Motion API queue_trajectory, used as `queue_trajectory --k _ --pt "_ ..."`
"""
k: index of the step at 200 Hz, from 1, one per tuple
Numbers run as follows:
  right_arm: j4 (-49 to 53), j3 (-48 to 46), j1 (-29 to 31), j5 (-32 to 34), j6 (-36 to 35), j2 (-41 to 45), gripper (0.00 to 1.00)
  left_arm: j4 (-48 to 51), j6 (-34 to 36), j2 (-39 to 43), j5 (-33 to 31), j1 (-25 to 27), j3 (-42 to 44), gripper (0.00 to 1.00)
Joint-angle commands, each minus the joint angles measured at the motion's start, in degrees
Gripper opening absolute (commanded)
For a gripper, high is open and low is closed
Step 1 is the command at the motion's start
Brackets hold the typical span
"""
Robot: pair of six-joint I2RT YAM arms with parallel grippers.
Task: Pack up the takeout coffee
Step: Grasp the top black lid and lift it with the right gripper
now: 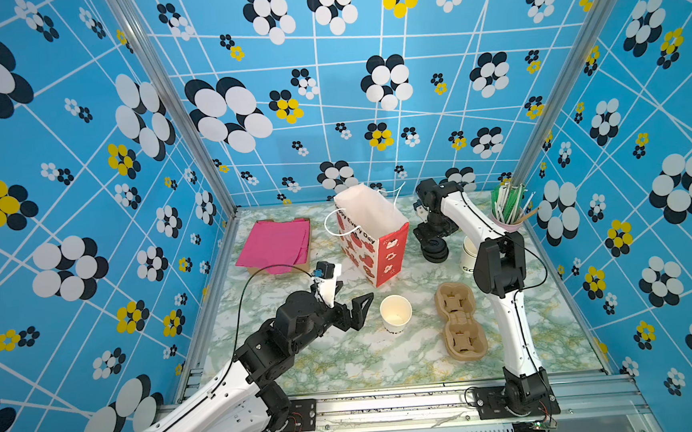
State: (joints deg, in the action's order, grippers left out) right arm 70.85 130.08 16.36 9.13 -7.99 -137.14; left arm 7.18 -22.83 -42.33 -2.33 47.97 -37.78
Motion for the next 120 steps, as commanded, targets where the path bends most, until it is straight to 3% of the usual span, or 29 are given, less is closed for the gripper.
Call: queue_trajectory --k 1,120 --pt "3.2 2.3 -0.3 0.7 -0.6 -1.7 0.87 -1.3 -0.5 -0.5 0.6 -0.5 -0.3 0.99" --pt "4.6 3.2 -0.3 -0.1 -0.7 -4.9 0.75 -1.5 -0.7 -2.2 0.7 -0.6 -0.7 0.99"
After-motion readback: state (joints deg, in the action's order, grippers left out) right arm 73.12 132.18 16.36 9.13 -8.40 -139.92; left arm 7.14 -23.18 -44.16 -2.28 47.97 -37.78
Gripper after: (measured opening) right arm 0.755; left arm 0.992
